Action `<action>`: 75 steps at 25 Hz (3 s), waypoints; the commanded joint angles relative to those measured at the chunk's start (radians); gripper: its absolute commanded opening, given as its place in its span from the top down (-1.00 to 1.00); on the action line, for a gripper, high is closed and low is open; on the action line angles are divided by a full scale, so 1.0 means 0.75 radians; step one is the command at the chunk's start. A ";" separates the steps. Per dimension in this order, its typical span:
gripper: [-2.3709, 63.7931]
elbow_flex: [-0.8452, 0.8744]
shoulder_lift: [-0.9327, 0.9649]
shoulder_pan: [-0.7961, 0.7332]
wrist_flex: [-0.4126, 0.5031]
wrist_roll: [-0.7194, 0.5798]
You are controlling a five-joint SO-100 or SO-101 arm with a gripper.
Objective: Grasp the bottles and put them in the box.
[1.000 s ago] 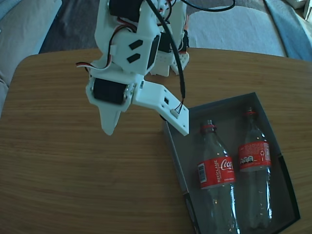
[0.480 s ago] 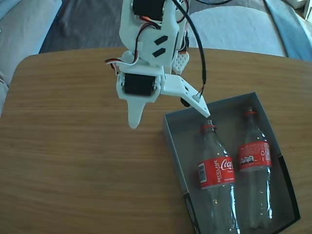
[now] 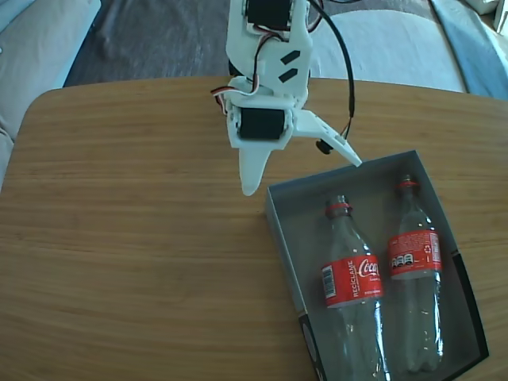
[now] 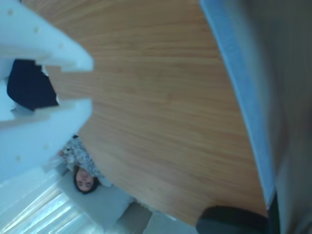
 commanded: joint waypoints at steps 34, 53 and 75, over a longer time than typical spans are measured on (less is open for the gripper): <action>0.84 0.706 0.884 0.004 -0.010 0.016; 0.84 0.902 1.137 -0.008 -0.010 0.016; 0.84 0.904 1.139 -0.008 -0.010 0.004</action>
